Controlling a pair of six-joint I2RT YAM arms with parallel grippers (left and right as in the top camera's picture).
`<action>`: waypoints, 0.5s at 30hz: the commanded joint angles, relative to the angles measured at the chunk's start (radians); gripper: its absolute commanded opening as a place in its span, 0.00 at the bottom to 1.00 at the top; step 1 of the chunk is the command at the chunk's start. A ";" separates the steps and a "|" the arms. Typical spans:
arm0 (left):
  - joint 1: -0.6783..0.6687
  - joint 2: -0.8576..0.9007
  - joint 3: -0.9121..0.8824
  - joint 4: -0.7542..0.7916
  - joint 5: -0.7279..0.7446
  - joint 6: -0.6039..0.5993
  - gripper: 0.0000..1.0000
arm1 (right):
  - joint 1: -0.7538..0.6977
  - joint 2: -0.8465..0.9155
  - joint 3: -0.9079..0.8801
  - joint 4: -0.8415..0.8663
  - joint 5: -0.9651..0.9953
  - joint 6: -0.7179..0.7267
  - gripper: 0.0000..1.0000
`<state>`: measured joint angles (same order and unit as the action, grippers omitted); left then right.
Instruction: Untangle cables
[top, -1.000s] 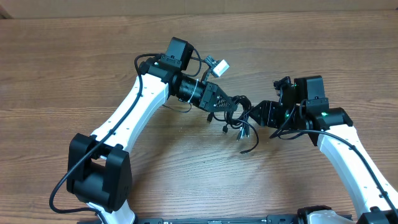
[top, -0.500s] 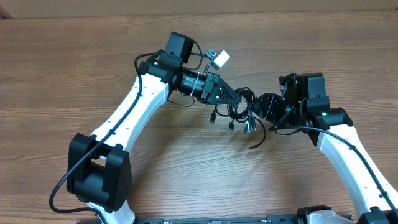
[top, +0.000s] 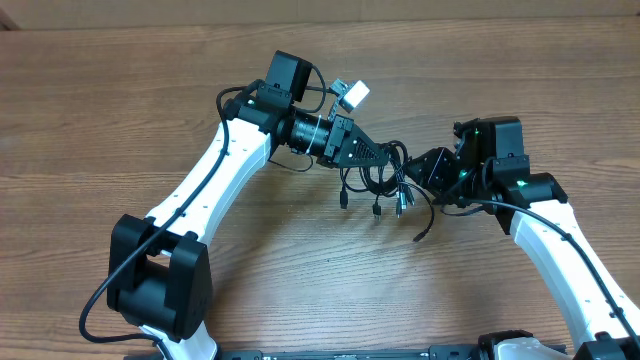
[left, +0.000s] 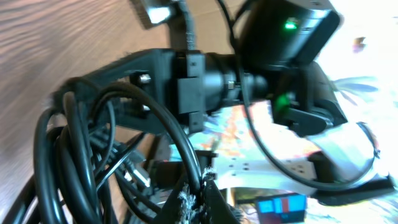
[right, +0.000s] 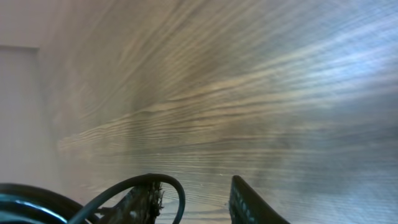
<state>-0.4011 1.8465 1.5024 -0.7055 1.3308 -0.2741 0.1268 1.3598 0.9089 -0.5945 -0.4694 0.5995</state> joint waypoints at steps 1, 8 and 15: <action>-0.003 -0.021 0.019 -0.058 -0.205 0.080 0.04 | 0.002 0.000 -0.012 -0.025 0.066 0.003 0.35; -0.008 -0.019 0.013 -0.200 -0.657 0.125 0.04 | 0.002 0.000 -0.034 -0.066 0.102 0.002 0.31; -0.013 -0.018 -0.046 -0.211 -0.935 0.124 0.04 | 0.005 0.000 -0.034 -0.091 0.094 -0.061 0.40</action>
<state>-0.4061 1.8465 1.4925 -0.9169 0.5938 -0.1764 0.1268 1.3598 0.8803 -0.6781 -0.3840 0.5915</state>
